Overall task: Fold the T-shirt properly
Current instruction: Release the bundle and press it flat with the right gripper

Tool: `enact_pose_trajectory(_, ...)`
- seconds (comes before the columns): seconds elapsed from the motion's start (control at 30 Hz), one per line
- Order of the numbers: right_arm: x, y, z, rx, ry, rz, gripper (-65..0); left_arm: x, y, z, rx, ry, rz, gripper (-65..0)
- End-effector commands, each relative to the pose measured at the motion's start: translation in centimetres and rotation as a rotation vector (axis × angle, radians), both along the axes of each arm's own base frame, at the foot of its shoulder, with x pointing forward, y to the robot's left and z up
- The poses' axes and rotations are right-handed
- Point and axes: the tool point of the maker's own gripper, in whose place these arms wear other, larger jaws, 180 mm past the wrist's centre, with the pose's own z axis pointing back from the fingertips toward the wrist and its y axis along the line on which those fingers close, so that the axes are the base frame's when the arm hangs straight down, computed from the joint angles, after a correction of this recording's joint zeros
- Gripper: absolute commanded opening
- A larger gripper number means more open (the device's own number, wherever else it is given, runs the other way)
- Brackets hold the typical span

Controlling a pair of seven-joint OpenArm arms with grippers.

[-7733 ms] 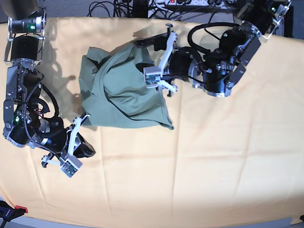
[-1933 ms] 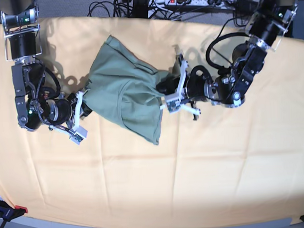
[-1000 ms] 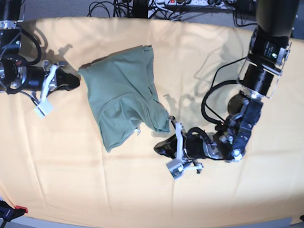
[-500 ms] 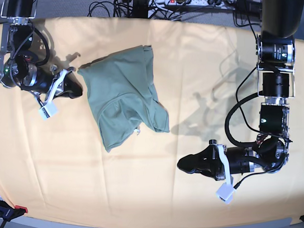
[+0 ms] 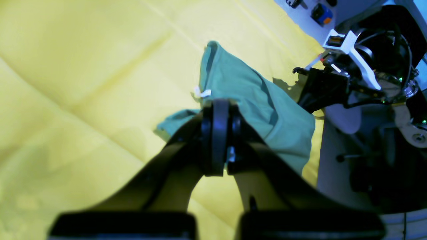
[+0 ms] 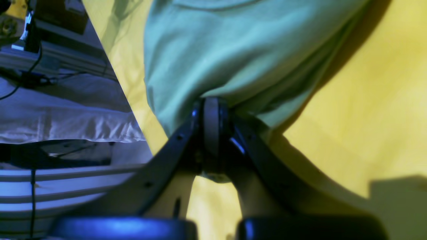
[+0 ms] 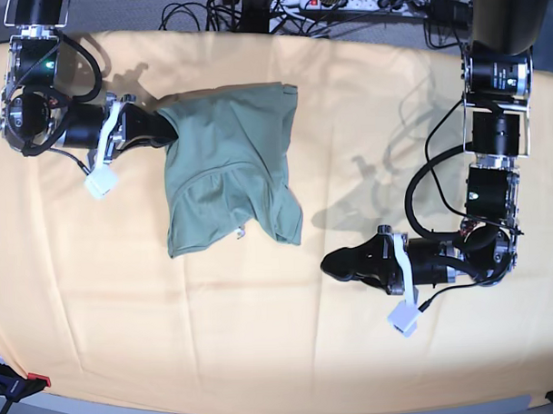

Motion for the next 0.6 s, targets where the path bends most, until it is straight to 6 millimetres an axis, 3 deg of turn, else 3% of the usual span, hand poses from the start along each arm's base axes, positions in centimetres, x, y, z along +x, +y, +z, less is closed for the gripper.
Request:
enact_pose_trajectory(0.0,0.3,-0.2,0.9,0.015,-0.032,-0.001,-65.0,0.6,0.3,2.0,-0.032,-0.048,0.006,-65.0)
enact_pose_trajectory(0.17,-0.3,-0.2,0.5,0.014,-0.013,-0.003,-65.0,-0.1,1.2,0.7,-0.012,-0.015,0.014,-65.0)
enact_pose_trajectory(0.27,-0.2,-0.2,0.5,0.015,-0.014,-0.003,-65.0,-0.6,1.0,1.3,-0.051,0.0,-0.01,-65.0)
enact_pose_trajectory(0.57,-0.3,-0.2,0.5,0.014,-0.014,-0.003,-65.0,-1.3,2.1,0.4,-0.002,0.023,-0.022,-65.0)
